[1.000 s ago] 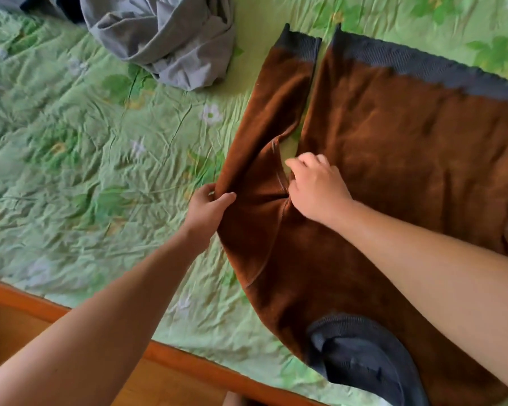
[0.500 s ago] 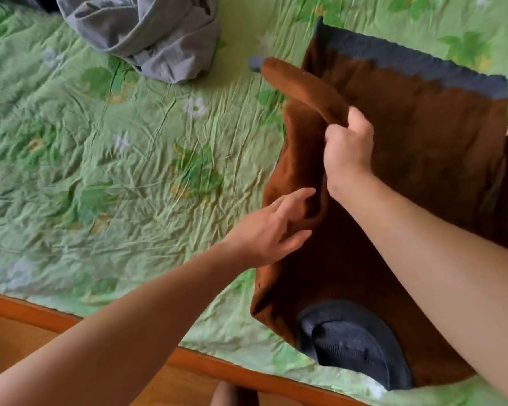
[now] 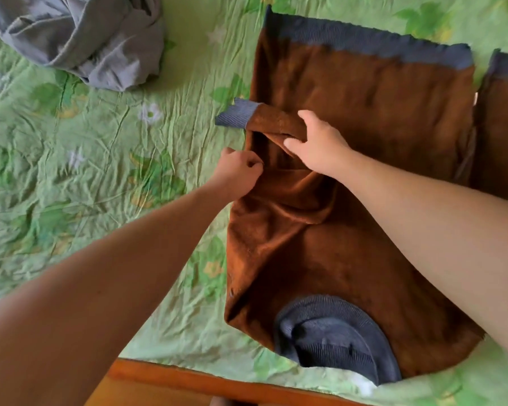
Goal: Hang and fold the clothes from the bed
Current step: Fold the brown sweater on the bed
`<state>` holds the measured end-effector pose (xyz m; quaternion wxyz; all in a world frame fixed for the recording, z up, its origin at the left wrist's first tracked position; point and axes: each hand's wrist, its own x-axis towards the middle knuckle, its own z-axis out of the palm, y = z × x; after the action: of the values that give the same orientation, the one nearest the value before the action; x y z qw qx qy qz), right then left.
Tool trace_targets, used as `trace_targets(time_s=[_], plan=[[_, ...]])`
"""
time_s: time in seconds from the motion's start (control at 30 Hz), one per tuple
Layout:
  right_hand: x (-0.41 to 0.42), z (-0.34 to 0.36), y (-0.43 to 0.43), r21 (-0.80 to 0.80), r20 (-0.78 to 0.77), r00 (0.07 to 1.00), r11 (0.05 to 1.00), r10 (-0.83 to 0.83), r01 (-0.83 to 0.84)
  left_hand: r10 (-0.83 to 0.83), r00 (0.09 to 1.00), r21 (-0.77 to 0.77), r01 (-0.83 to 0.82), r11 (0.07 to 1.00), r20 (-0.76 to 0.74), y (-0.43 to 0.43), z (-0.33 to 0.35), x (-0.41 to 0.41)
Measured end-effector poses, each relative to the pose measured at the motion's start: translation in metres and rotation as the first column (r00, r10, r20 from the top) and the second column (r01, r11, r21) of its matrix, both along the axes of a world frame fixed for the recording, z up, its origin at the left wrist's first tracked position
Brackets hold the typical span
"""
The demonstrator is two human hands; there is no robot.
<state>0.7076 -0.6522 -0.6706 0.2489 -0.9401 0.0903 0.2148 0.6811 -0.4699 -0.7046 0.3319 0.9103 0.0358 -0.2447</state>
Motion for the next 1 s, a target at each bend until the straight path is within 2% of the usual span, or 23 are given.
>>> trace_targets(time_s=[0.03,0.1,0.13,0.2,0.23,0.3,0.33,0.37,0.43,0.5,0.53,0.63,0.7,0.8,0.87,0.93,1.0], plan=[[0.005,-0.003,0.002,-0.065,-0.047,0.996,0.995,0.074,-0.077,0.026,0.999,0.003,-0.026,1.000,-0.030,-0.003,0.000,0.006],[0.012,-0.007,0.005,-0.106,-0.039,0.993,0.988,0.112,-0.116,0.112,0.992,0.000,-0.112,0.994,-0.060,-0.004,0.000,0.013],[0.016,-0.007,0.006,-0.048,-0.001,0.997,0.996,0.074,-0.074,0.153,0.987,-0.006,-0.153,0.988,-0.057,-0.002,0.000,0.015],[0.026,-0.003,0.005,0.215,0.124,0.982,0.970,-0.141,0.112,0.221,0.975,-0.041,-0.222,0.974,-0.029,0.007,0.000,0.015],[0.035,0.001,0.003,0.380,0.180,0.934,0.898,-0.308,0.223,0.249,0.968,-0.070,-0.250,0.966,-0.021,0.014,-0.001,0.014],[0.055,0.012,-0.004,0.627,0.172,0.760,0.664,-0.627,0.406,0.283,0.959,-0.125,-0.283,0.951,-0.017,0.025,0.001,0.011],[0.067,0.012,-0.012,0.676,0.129,0.679,0.565,-0.723,0.474,0.269,0.963,-0.120,-0.269,0.956,-0.015,0.029,0.003,0.010],[0.079,0.009,-0.022,0.673,0.083,0.638,0.515,-0.766,0.531,0.234,0.972,-0.103,-0.234,0.967,-0.014,0.031,0.005,0.010],[0.094,-0.002,-0.044,0.555,-0.034,0.671,0.544,-0.741,0.629,0.177,0.983,-0.106,-0.182,0.978,-0.048,0.034,0.008,0.009],[0.099,-0.018,-0.063,0.419,-0.140,0.727,0.624,-0.673,0.659,0.169,0.975,-0.188,-0.194,0.963,-0.145,0.036,0.010,0.006],[0.099,-0.023,-0.069,0.381,-0.177,0.725,0.633,-0.666,0.674,0.143,0.976,-0.216,-0.178,0.960,-0.167,0.038,0.009,0.006],[0.103,-0.031,-0.082,0.431,-0.215,0.701,0.578,-0.680,0.693,-0.021,0.990,-0.139,0.001,0.990,-0.142,0.048,-0.001,0.012],[0.108,-0.034,-0.087,0.493,-0.240,0.698,0.535,-0.675,0.686,-0.129,0.954,-0.191,0.078,0.978,-0.270,0.052,-0.003,0.018],[0.116,-0.034,-0.090,0.573,-0.279,0.690,0.461,-0.668,0.677,-0.293,0.820,-0.295,0.160,0.942,-0.492,0.053,0.005,0.025],[0.122,-0.035,-0.091,0.611,-0.306,0.680,0.410,-0.666,0.677,-0.253,0.836,-0.240,0.151,0.959,-0.487,0.057,0.005,0.030],[0.119,-0.031,-0.088,0.629,-0.359,0.667,0.359,-0.653,0.690,-0.158,0.902,-0.068,0.143,0.987,-0.402,0.063,0.001,0.034],[0.106,-0.029,-0.085,0.595,-0.447,0.649,0.337,-0.616,0.730,-0.136,0.942,0.104,0.176,0.979,-0.308,0.061,-0.001,0.029]])
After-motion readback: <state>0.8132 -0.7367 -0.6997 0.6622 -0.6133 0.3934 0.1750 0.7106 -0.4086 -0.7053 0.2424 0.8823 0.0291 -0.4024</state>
